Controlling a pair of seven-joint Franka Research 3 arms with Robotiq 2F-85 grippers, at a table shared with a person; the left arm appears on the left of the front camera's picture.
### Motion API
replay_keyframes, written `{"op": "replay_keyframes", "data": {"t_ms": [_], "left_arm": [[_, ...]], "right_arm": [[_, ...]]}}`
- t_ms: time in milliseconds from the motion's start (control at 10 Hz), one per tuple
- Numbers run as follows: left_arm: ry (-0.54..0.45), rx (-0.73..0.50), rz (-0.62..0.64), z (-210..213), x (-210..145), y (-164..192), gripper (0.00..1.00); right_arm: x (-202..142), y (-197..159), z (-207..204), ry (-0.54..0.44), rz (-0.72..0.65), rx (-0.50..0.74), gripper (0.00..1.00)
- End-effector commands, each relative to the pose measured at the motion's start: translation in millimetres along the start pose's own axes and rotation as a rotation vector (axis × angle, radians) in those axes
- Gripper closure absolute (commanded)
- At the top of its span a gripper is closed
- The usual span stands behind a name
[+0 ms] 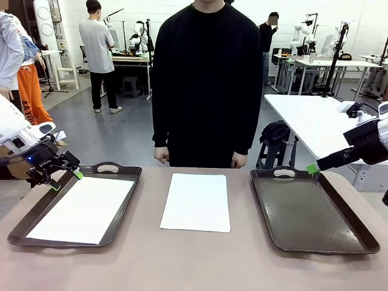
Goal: Sort the A4 documents.
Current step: Receive the A4 Paper.
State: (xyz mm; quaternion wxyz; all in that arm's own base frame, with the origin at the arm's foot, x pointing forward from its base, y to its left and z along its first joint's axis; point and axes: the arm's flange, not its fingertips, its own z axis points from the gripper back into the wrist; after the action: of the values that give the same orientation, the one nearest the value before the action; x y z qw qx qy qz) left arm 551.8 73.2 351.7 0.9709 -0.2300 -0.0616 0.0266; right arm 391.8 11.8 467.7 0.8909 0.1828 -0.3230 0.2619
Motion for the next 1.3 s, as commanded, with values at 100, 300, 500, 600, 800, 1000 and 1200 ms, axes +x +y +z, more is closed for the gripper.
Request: {"op": "replay_keyframes", "data": {"t_ms": [100,300,500,600,800,1000,1200], "left_arm": [[-0.149,-0.059,-0.269,61,-13,-60,0.00],[-0.247,-0.178,-0.471,116,-33,-97,0.00],[-0.222,-0.373,-0.600,159,-56,-110,0.00],[-0.210,-0.409,-0.683,183,-66,-113,0.00],[-0.204,-0.377,-0.820,211,-86,-118,0.00],[-0.137,-0.450,-0.910,200,-99,-130,0.00],[-0.137,-0.303,-0.882,170,-99,-135,0.00]], "right_arm": [[-1,-2,-4,-0.011,-0.002,0.018,0.00],[-1,-2,-4,-0.011,-0.002,0.018,0.00],[-1,-2,-4,-0.011,-0.002,0.018,0.00],[-1,-2,-4,-0.011,-0.002,0.018,0.00],[-1,-2,-4,-0.011,-0.002,0.018,0.00],[-1,-2,-4,-0.011,-0.002,0.018,0.00],[-1,-2,-4,-0.011,-0.002,0.018,0.00]]}}
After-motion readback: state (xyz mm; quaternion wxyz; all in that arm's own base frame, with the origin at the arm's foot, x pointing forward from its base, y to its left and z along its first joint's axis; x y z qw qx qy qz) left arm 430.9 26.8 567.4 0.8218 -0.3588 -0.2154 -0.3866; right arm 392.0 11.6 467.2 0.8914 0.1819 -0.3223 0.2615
